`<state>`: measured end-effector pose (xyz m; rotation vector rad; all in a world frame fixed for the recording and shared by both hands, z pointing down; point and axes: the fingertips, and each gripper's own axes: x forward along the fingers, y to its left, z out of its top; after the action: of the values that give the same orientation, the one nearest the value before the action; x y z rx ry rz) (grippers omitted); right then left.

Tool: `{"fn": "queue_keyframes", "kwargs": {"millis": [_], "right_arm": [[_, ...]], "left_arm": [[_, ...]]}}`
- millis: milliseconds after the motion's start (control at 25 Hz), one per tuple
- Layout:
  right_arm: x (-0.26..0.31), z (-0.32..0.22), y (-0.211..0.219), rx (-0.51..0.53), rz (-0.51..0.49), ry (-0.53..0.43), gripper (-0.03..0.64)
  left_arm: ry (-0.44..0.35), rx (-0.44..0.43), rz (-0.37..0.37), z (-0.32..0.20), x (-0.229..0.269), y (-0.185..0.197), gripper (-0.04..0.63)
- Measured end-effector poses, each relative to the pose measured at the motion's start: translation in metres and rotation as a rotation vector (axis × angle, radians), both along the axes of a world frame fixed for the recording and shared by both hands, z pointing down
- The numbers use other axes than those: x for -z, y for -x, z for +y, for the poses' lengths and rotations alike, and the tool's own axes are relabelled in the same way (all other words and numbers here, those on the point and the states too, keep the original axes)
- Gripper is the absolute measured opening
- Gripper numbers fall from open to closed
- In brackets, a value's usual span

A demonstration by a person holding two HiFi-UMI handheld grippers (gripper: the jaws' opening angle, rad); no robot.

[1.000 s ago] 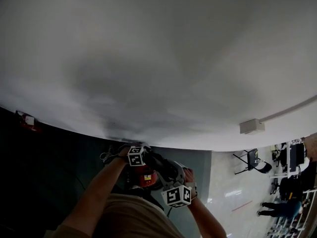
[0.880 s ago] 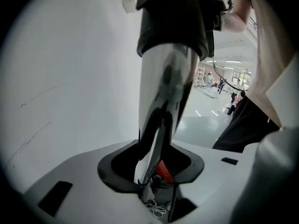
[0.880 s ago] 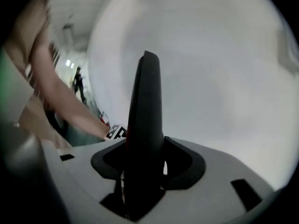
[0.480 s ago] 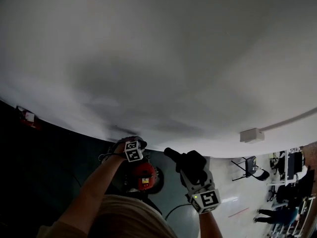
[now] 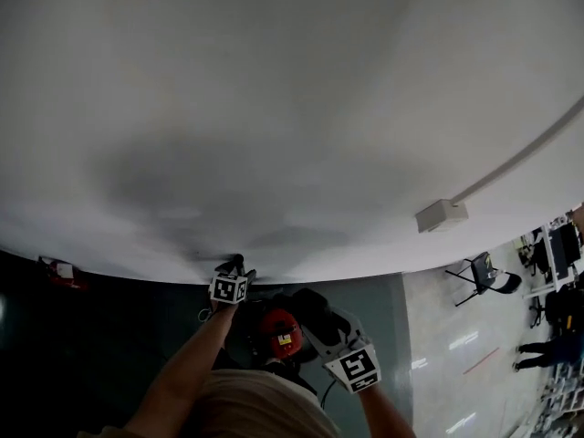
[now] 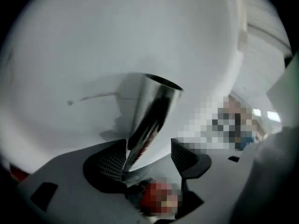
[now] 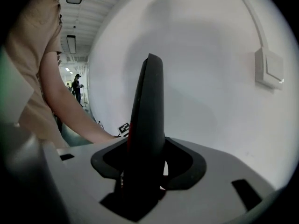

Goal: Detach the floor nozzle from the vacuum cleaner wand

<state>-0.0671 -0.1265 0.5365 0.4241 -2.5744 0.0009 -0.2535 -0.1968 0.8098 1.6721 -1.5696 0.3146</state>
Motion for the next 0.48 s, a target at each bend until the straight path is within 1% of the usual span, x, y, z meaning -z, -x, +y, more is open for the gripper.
{"fn": "queue_keyframes", "kwargs": {"millis": [80,120,160,200,320,480], "right_arm": [[-0.005,0.003,-0.006,-0.015,-0.026,0.023,0.227],[-0.008,0.003,-0.011,-0.024,-0.034,0.031,0.227],[-0.010,0.003,-0.018,-0.035,-0.042,0.040,0.227],[-0.012,0.002,-0.026,-0.049,-0.051,0.051,0.227],[-0.018,-0.005,-0.052,-0.095,-0.084,0.091,0.227],[-0.038,-0.014,-0.094,-0.132,-0.096,0.146,0.227]], "left_arm": [[-0.049,0.211,0.283,0.004,0.004,0.007,0.291],[-0.065,0.274,0.375,0.007,0.004,0.009,0.296],[-0.073,0.292,0.405,0.010,0.004,0.010,0.299],[-0.074,0.269,0.384,0.013,0.004,0.010,0.299],[-0.055,0.137,0.240,0.021,0.008,0.008,0.299],[-0.037,0.001,0.070,0.034,0.021,-0.002,0.299]]}}
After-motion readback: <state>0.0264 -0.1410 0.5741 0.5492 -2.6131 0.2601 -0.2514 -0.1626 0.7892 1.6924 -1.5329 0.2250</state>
